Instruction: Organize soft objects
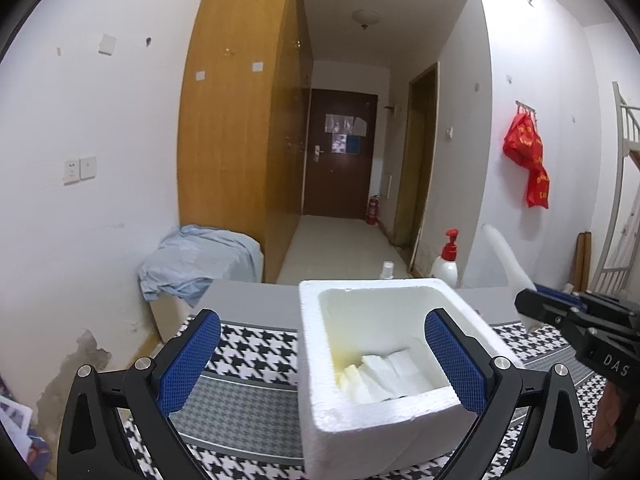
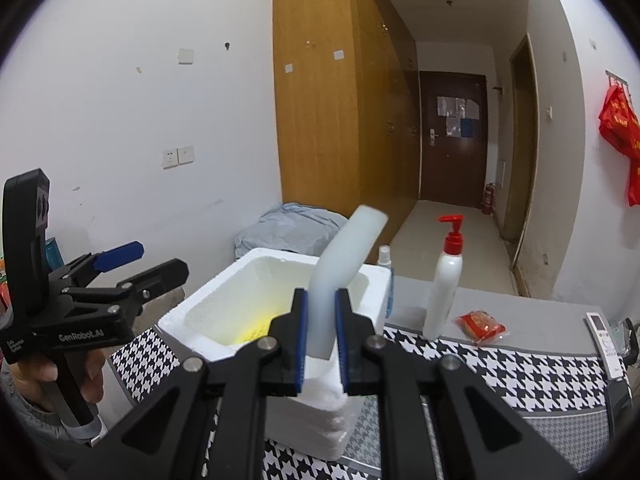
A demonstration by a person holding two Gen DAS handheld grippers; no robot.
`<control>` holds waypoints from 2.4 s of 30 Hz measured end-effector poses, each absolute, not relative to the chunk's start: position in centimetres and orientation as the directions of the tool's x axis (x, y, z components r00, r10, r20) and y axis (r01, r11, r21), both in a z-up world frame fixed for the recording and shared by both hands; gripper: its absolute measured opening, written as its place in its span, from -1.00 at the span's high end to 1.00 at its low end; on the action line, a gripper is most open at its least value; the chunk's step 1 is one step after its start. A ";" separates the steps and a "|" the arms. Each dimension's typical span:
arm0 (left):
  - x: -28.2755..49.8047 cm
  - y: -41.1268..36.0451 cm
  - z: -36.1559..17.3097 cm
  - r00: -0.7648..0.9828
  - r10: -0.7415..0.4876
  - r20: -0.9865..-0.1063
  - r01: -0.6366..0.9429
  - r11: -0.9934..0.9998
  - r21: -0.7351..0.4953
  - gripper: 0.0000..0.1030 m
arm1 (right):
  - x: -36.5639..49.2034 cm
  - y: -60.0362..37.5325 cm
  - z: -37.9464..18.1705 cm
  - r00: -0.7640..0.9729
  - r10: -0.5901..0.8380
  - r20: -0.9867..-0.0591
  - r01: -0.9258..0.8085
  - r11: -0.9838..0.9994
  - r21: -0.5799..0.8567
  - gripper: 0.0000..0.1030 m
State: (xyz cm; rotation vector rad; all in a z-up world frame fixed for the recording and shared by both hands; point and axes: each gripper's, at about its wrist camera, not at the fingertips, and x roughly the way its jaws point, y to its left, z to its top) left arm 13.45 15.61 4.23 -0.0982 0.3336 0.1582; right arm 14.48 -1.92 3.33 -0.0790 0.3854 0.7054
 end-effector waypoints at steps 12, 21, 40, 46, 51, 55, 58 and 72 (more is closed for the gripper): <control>11.7 16.6 4.0 0.932 0.161 -0.325 -0.192 0.979 -0.064 -0.98 | 14.6 0.6 3.3 0.668 0.637 -0.385 -0.672 0.739 0.055 0.69; 10.7 17.5 3.4 0.928 0.166 -0.334 -0.203 0.976 -0.078 -0.98 | 14.7 2.4 3.2 0.645 0.652 -0.398 -0.694 0.718 0.053 0.69; 9.7 18.2 3.1 0.927 0.181 -0.329 -0.222 0.971 -0.089 -0.98 | 16.1 4.5 2.4 0.649 0.626 -0.432 -0.678 0.734 0.045 -0.16; 9.7 18.0 3.1 0.926 0.184 -0.329 -0.223 0.971 -0.085 -0.98 | 16.0 3.8 2.7 0.649 0.631 -0.424 -0.673 0.736 0.066 -0.48; 9.7 17.8 3.1 0.925 0.182 -0.334 -0.222 0.971 -0.086 -0.98 | 15.7 3.2 2.8 0.658 0.632 -0.409 -0.669 0.740 0.068 -1.00; 9.8 17.2 3.3 0.924 0.179 -0.337 -0.217 0.973 -0.078 -0.98 | 15.3 2.1 3.2 0.678 0.622 -0.391 -0.653 0.754 0.069 -1.00; 9.6 16.7 3.5 0.928 0.166 -0.334 -0.205 0.975 -0.083 -0.98 | 15.1 1.3 3.3 0.689 0.611 -0.389 -0.640 0.766 0.070 -1.00; 9.7 10.6 4.8 0.946 0.077 -0.315 -0.102 0.993 -0.063 -0.98 | 12.3 -5.9 4.3 0.768 0.547 -0.333 -0.555 0.828 0.080 -1.00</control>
